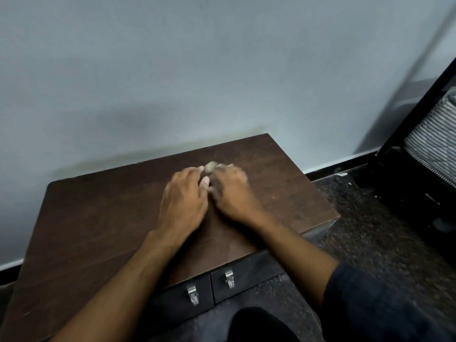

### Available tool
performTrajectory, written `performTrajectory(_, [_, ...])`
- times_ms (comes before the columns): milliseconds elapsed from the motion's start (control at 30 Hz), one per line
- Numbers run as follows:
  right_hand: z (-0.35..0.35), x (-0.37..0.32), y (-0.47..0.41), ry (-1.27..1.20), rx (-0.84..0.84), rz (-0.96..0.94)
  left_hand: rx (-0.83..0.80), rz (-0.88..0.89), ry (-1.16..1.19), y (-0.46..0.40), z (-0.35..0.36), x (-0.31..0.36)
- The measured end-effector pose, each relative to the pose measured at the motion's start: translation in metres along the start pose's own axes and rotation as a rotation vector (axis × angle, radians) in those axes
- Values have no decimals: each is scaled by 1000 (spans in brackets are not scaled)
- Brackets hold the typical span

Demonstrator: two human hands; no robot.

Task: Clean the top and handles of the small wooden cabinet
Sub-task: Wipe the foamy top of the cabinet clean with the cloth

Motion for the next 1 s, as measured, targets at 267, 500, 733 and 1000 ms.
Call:
performTrajectory(267, [-31,53,-35,-120,-25,-25,3,-60,58,-16,1,-24])
performTrajectory(500, [4,19,-83,151,-52,10,-25,-75,47,-38,9,-32])
performTrajectory(733, [1,32,-87,-118,-41,-1,-17,-106,63,-42,5,-44])
performTrajectory(1000, [11,-25,-32,-141,-109,-218,-14,-97,87,-40,6,-46])
Point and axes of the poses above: each hand's wrist, its own y-axis away from the middle knuckle, its own z-axis out of the palm, x = y × z, the point moved 10 cm from there along -y, towards the middle knuckle, and after that the axes turned 6 degrees about -z, right-handed, at the moved point
